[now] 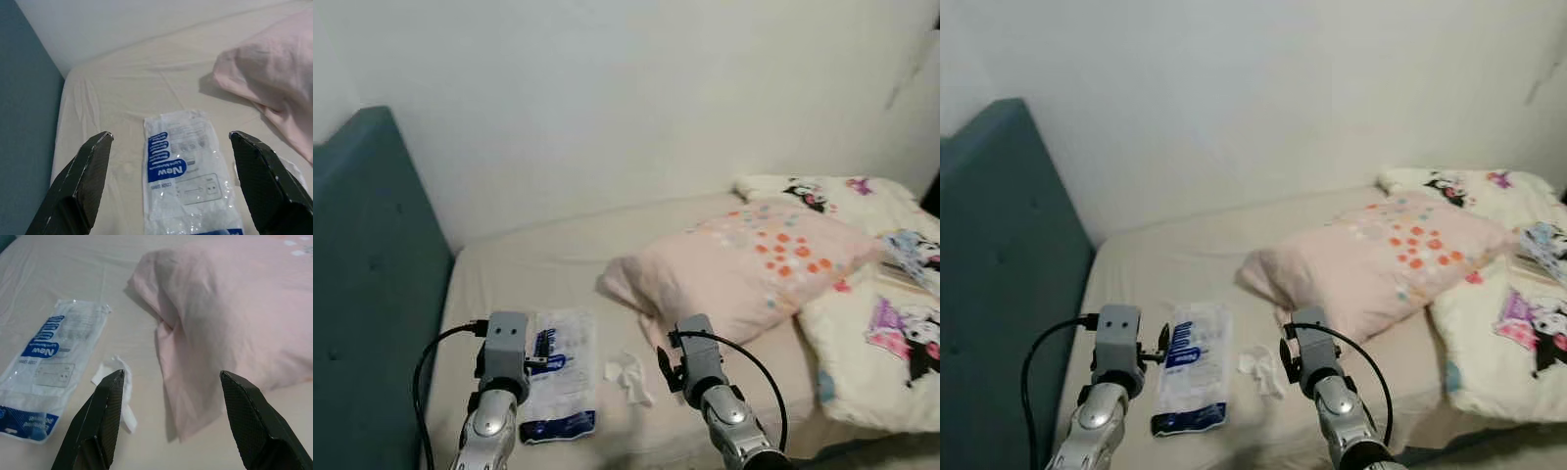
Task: Clean up the room
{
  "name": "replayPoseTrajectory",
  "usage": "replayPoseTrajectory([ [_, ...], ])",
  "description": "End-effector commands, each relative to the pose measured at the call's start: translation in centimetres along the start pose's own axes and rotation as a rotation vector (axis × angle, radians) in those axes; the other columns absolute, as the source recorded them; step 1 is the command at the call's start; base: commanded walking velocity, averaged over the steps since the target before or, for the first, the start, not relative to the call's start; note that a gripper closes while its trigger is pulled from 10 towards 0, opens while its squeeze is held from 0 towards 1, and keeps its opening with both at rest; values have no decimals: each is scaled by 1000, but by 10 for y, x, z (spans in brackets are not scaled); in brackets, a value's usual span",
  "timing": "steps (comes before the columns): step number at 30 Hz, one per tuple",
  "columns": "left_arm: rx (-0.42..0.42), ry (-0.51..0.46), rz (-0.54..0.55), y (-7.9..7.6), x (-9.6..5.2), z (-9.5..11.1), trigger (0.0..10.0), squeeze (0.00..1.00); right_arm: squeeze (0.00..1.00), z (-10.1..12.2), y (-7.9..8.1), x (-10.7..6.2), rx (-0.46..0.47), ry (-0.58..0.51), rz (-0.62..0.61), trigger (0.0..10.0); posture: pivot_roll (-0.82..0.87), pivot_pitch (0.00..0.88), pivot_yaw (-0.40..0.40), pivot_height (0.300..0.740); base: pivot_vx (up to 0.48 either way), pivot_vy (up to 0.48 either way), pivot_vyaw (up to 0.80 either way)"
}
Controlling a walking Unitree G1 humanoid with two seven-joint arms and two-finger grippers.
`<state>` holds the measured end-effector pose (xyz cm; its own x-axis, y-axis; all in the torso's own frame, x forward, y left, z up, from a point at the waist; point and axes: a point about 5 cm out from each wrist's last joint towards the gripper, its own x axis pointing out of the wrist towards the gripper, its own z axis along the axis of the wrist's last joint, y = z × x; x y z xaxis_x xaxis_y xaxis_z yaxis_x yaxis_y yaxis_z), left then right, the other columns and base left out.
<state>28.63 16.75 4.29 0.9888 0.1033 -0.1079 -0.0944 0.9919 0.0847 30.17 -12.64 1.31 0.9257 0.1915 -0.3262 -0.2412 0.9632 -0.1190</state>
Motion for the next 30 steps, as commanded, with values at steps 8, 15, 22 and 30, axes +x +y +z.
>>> replayPoseTrajectory([
  [8, 21, 46, 52, 10, -1, -7, 10000, 0, 0, -2, 5, 0, 21, 9, 4, 10000, 15, 25, -2, 740, 0, 0, 0],
  [15, 32, 63, 37, 7, 0, -9, 10000, 0, 0, 0, 6, 2, 40, 28, 11, 10000, 11, 26, -4, 740, 0, 0, 0],
  [22, 23, 76, 24, 5, 0, -11, 10000, 0, 0, 4, 2, 5, 59, 26, 10, 10000, 6, 22, -6, 740, 0, 0, 0],
  [30, 49, 112, -61, -3, -6, -20, 10000, 0, 0, 9, -1, 5, 62, -11, -4, 10000, 1, 15, -6, 725, 0, 0, 0],
])
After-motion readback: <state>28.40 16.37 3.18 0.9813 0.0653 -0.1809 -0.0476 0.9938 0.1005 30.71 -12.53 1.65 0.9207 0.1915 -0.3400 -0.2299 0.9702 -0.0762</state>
